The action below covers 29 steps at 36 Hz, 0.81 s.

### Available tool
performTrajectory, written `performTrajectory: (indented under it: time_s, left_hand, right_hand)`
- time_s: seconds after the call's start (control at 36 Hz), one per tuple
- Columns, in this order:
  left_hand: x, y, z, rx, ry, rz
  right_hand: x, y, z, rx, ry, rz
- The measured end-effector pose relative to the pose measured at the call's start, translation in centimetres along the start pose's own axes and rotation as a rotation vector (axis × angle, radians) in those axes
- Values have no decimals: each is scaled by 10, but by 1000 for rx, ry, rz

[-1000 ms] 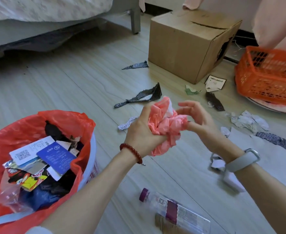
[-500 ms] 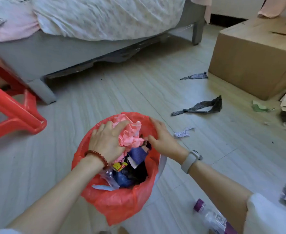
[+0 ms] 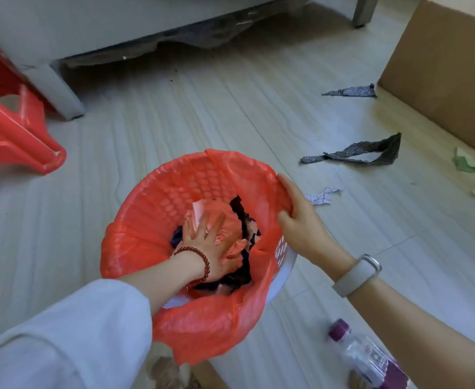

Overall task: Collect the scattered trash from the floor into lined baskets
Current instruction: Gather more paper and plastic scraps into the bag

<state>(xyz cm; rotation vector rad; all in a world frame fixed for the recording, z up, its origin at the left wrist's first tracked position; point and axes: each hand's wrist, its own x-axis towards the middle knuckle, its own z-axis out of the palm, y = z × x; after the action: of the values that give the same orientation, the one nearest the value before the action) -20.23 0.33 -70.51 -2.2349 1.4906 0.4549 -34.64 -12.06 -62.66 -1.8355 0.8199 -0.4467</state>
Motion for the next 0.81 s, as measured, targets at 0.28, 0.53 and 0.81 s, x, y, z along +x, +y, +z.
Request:
performTrajectory:
  time_s: [0.28,0.53,0.81]
  left_hand:
    - [18,4,5,91,-118,-56]
    - [-13,-5,-72,-676,61,-111]
    - [-52,29,-145,-876,905,-11]
  right_hand:
    - [-2,-3,-1,-30,-26,4]
    - [-9,-9,-11,-99,-42,5]
    - [-21,-3,-24,-133,66,-91]
